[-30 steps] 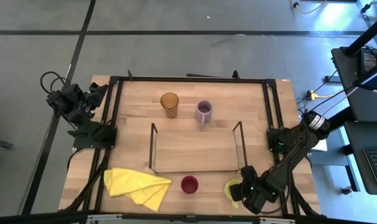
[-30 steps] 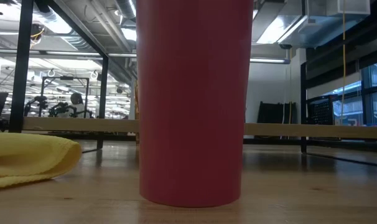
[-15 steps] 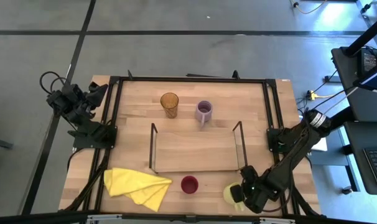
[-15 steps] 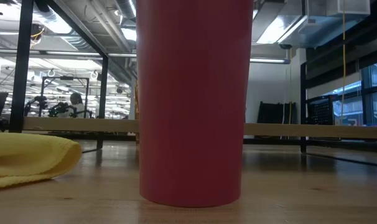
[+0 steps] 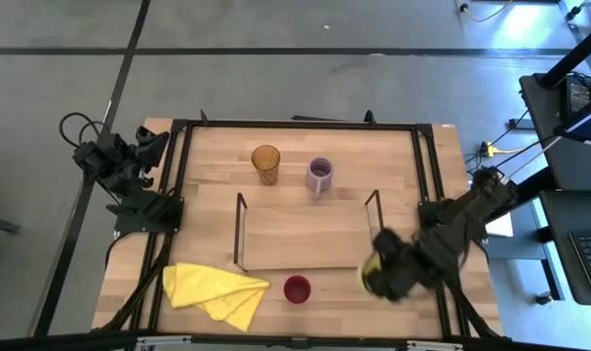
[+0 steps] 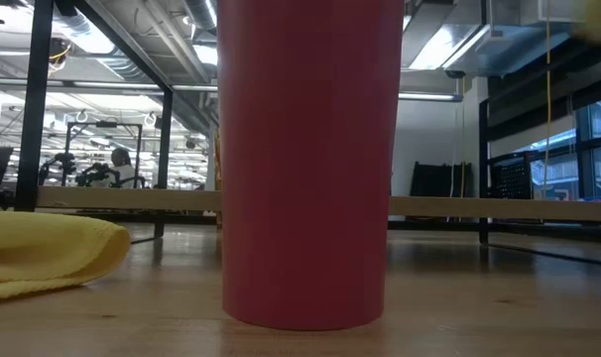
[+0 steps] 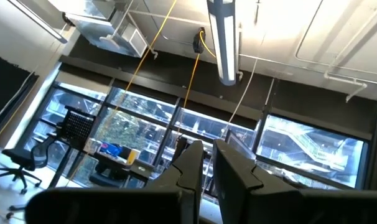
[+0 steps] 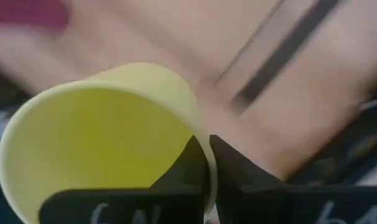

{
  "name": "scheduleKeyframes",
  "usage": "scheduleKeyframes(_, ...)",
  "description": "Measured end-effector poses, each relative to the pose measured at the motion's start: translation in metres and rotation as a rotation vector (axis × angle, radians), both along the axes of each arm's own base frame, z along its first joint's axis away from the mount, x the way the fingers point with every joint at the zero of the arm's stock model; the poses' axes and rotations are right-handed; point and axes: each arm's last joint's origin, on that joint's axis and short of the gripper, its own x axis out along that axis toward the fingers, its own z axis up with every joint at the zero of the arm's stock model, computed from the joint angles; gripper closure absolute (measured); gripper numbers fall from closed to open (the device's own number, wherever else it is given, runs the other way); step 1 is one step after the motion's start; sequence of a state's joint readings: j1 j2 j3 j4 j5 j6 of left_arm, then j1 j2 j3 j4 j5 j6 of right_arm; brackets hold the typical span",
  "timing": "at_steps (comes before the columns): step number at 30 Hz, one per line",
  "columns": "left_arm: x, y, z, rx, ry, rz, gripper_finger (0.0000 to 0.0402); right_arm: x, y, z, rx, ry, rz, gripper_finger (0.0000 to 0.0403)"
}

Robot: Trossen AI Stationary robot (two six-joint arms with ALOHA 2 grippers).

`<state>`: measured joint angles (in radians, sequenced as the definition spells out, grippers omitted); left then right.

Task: Stack small to large cups/mugs on shelf
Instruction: Put the yellow mug on the shelf

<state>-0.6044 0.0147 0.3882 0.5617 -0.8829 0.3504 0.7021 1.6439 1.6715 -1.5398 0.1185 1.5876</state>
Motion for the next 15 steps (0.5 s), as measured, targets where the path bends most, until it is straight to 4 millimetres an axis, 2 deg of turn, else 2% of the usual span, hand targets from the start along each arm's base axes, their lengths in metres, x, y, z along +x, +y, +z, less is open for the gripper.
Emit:
scheduleKeyframes(3, 0.0, 0.0, 0.0, 0.0, 0.0, 0.0, 0.037, 0.018, -0.028, 0.016, -0.012, -0.041, -0.022, 0.0391)
scheduleKeyframes(7, 0.0, 0.0, 0.0, -0.004, -0.002, -0.003, 0.037, 0.038, -0.063, 0.027, -0.017, -0.086, -0.085, 0.039)
scheduleKeyframes(11, 0.0, 0.0, 0.0, -0.005, -0.002, -0.004, 0.037, 0.048, -0.09, 0.022, -0.04, -0.056, -0.17, 0.0389)
scheduleKeyframes(15, 0.0, 0.0, 0.0, -0.005, -0.002, -0.004, 0.037, 0.051, -0.104, 0.006, -0.019, 0.026, -0.2, 0.0389)
